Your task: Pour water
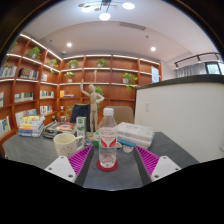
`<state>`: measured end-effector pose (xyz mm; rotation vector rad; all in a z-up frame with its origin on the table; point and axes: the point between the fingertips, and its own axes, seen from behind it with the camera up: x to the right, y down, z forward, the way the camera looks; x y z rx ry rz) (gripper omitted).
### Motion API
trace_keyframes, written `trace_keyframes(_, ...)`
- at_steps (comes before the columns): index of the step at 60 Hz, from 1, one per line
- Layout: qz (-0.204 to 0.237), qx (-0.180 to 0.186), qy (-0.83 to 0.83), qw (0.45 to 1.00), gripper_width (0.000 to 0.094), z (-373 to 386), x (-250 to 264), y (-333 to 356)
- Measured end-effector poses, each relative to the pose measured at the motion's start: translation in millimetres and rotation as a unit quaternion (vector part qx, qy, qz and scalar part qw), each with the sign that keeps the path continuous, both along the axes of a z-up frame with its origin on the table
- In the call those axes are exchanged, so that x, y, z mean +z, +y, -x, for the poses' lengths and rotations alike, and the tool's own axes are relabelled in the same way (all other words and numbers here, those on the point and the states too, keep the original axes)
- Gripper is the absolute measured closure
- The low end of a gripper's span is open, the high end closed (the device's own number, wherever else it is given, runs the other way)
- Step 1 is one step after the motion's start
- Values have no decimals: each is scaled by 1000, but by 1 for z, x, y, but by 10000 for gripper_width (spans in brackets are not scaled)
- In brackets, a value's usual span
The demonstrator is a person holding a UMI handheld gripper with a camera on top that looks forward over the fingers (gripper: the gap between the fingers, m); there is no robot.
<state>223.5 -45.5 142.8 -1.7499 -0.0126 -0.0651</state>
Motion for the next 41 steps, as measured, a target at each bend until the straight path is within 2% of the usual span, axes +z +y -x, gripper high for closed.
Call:
trace_keyframes(12, -1, 7, 18, 1000, 98, 6, 26, -44)
trace_keyframes(25, -46, -3, 20, 999, 100, 9, 65, -71)
trace_keyframes(41, -40, 18, 24, 999, 102, 27, 61, -76)
